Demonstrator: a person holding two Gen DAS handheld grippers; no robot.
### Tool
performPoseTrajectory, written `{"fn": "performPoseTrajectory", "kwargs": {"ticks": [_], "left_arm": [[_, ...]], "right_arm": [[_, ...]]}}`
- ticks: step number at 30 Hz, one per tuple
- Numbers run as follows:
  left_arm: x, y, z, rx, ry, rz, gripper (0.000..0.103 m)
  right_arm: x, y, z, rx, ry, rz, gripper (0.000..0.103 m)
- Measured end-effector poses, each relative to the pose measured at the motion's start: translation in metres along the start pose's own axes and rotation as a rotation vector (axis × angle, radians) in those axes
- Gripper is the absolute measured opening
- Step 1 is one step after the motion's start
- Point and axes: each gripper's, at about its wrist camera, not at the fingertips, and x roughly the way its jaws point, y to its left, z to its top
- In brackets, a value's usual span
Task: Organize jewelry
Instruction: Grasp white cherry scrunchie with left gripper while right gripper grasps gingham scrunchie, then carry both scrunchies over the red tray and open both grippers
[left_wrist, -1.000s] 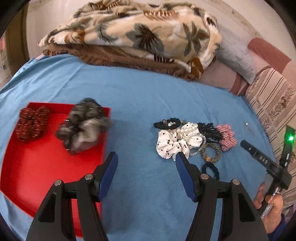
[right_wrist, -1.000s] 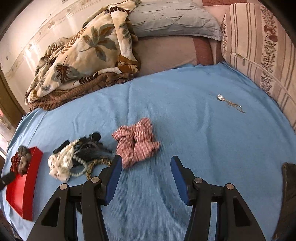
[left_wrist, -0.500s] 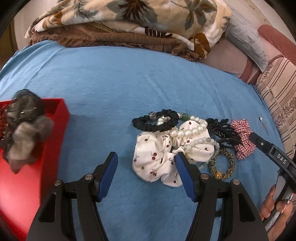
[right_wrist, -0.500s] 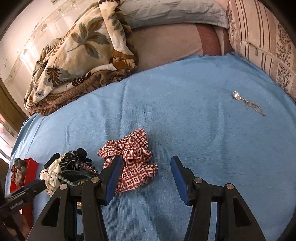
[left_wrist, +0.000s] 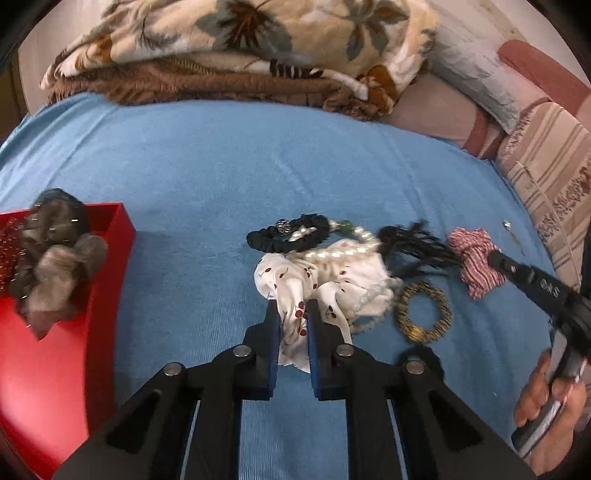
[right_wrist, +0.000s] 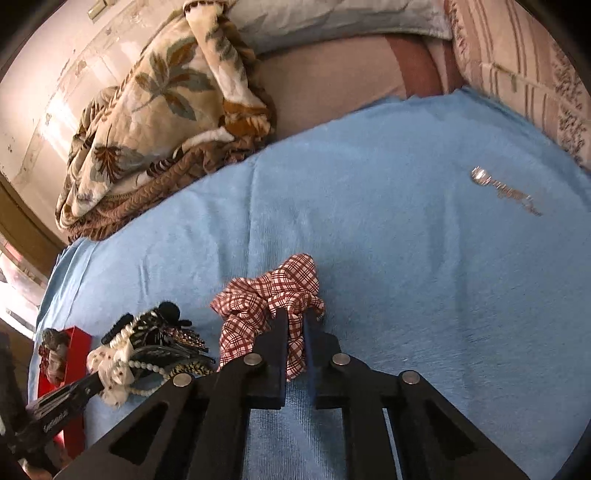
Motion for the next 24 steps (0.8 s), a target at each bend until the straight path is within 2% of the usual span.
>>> {"fn": "performPoseTrajectory", "kwargs": {"ticks": [8, 13, 20, 24], "left_arm": [[-0.066, -0.001, -0.025, 0.026, -0.078, -0.054, 0.013], [-0.102, 0.011, -0.044, 0.043, -0.129, -0.043, 0.013], [-0.144, 0.055, -0.070, 0.049, -0.197, 0.034, 0.013], [-0.162, 0.099, -0.081, -0.020, -0.220, 0.057, 0.013]], "right_arm": [[-0.039, 0.000, -0.003, 0.012, -0.091, -0.057, 0.008], [-0.056, 0.012, -0.018, -0.008, -0.100, -0.050, 0.008], [-0.078, 0.047, -0.051, -0.083, -0.108, -0.025, 0.008], [-0.094, 0.071, -0.083, -0.122, -0.109, -0.003, 0.008]]}}
